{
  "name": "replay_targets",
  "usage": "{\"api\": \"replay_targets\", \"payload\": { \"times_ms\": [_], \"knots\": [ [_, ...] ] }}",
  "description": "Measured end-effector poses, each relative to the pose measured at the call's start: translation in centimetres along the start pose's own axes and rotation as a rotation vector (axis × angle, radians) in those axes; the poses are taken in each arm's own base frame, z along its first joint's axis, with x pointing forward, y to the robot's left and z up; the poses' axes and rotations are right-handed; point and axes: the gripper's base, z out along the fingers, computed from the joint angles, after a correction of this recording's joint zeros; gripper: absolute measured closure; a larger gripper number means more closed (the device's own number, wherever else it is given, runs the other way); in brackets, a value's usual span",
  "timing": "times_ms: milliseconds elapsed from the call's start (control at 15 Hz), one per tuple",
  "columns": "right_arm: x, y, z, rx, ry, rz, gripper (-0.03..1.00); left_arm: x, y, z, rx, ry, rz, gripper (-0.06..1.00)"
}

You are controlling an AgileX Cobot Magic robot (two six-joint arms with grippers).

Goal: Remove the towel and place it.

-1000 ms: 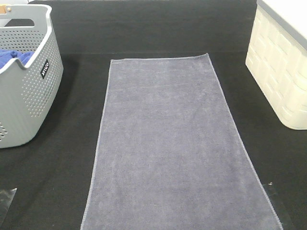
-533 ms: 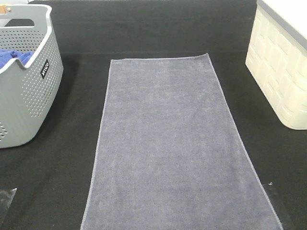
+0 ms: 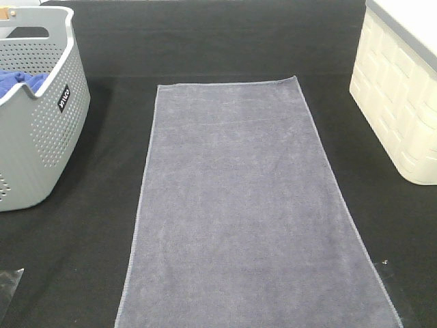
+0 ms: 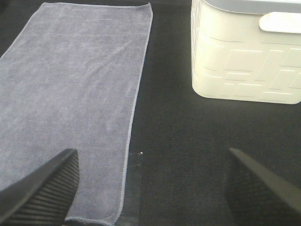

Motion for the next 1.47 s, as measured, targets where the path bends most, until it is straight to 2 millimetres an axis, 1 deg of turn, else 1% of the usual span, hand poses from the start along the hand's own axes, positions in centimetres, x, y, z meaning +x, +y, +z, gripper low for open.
{"api": "replay_targets", "payload": {
  "times_ms": [200,467,600,800,1467],
  "knots": [
    [0.0,0.0,0.0,0.004,0.001,-0.002,0.19,0.0,0.0,0.0,0.0,0.0,0.0,0.22],
    [0.1,-0.5,0.0,0.052,0.01,0.006,0.19,0.0,0.0,0.0,0.0,0.0,0.0,0.22],
    [0.2,-1.1,-0.1,0.1,0.014,0.029,0.19,0.0,0.0,0.0,0.0,0.0,0.0,0.22],
    [0.2,-1.5,-0.2,0.097,0.016,0.047,0.19,0.0,0.0,0.0,0.0,0.0,0.0,0.22],
    [0.2,-1.6,-0.2,0.102,0.015,0.049,0.19,0.0,0.0,0.0,0.0,-0.001,0.0,0.22]
  ]
}}
